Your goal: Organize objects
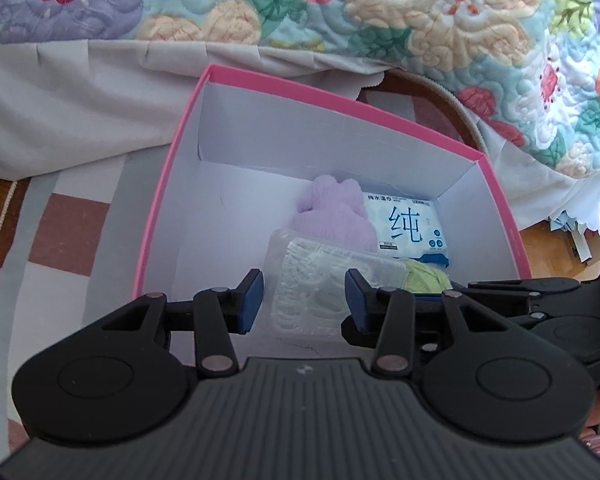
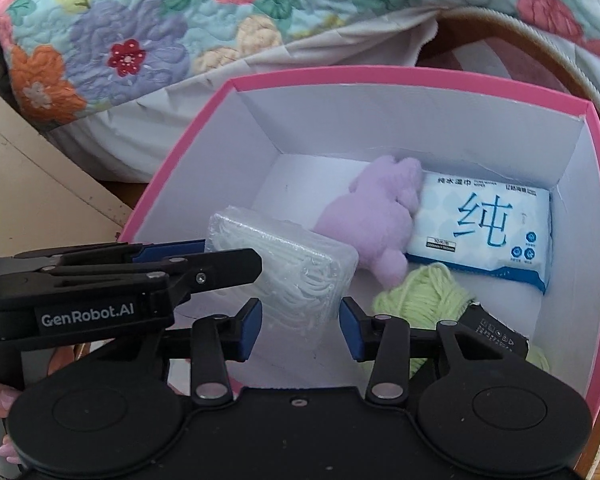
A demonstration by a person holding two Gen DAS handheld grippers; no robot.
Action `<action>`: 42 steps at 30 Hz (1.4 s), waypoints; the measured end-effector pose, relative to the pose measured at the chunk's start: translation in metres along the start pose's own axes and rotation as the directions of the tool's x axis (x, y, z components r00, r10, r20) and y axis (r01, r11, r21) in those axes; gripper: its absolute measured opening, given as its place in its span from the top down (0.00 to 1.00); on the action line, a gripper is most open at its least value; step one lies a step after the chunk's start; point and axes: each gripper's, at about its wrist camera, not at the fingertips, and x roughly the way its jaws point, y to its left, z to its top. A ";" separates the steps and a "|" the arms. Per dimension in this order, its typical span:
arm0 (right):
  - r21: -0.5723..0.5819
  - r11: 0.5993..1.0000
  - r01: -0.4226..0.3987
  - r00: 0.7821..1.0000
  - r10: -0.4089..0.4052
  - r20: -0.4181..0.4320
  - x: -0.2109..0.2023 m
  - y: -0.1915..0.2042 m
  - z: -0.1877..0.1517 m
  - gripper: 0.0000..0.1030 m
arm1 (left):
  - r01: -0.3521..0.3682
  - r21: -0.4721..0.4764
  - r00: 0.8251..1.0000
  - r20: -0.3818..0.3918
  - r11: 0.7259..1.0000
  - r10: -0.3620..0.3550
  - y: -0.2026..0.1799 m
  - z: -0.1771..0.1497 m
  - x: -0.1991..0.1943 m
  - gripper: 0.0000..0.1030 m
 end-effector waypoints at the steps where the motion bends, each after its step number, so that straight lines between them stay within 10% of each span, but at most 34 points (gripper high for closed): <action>1: 0.001 1.000 0.004 1.000 -0.004 -0.006 0.001 -0.001 0.000 0.54 | 0.001 0.000 1.000 -0.004 1.000 -0.001 0.000 0.000 0.002 0.59; 18: -0.080 0.987 0.141 0.987 -0.146 -0.061 0.014 0.005 0.005 0.64 | -0.018 0.016 1.000 0.006 1.000 0.018 -0.004 -0.003 0.009 0.61; 42: -0.246 0.947 0.208 0.973 -0.176 0.147 -0.095 0.053 -0.021 0.59 | -0.066 0.079 0.995 -0.074 0.995 0.071 -0.025 -0.003 -0.062 0.55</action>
